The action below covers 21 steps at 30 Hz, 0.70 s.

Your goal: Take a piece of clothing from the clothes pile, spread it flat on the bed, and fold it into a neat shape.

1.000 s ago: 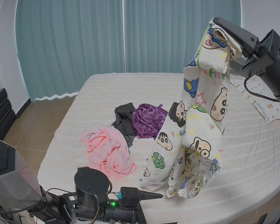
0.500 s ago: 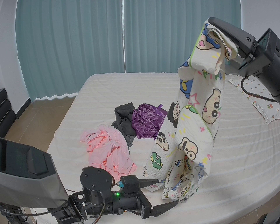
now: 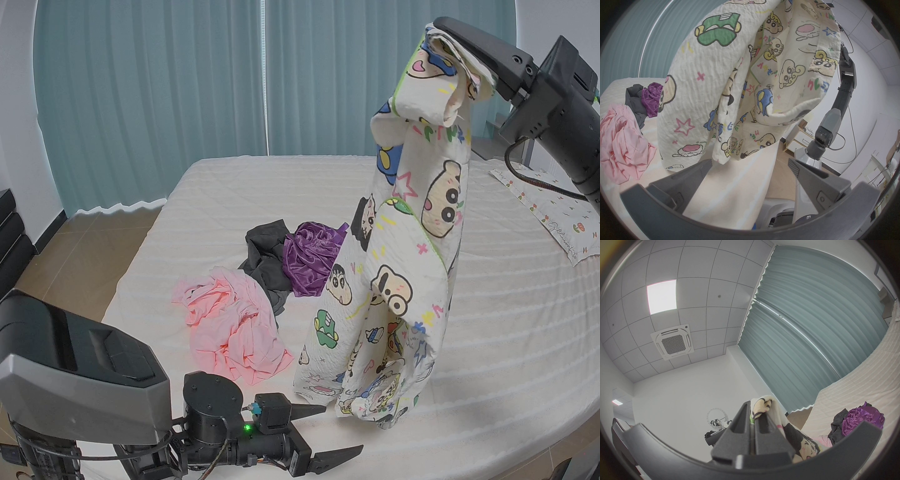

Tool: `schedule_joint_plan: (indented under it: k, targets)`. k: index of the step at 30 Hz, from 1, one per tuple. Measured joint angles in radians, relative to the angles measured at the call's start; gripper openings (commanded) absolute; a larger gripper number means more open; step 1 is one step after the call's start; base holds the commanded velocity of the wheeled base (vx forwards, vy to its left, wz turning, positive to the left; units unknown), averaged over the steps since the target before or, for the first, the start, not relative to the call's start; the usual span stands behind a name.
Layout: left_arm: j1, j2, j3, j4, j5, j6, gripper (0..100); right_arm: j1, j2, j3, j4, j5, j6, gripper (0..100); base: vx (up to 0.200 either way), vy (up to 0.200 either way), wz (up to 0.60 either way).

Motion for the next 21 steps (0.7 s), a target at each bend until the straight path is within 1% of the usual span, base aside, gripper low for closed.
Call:
schedule_joint_plan:
  k: [6, 16, 21]
  targets:
    - [0.027, 0.017, -0.048, 0.000, 0.000, 0.000, 100, 0.000, 0.009, -0.002, -0.002, -0.001, 0.002, 0, 0.000, 0.000, 0.00]
    - [0.048, 0.095, -0.154, 0.000, 0.000, -0.002, 100, 0.001, 0.011, -0.003, -0.003, -0.003, 0.002, 0, 0.000, 0.000, 0.00]
    - [0.054, 0.122, -0.200, 0.000, 0.000, -0.041, 100, 0.001, 0.012, -0.005, -0.003, -0.004, 0.003, 0, 0.000, 0.000, 0.00]
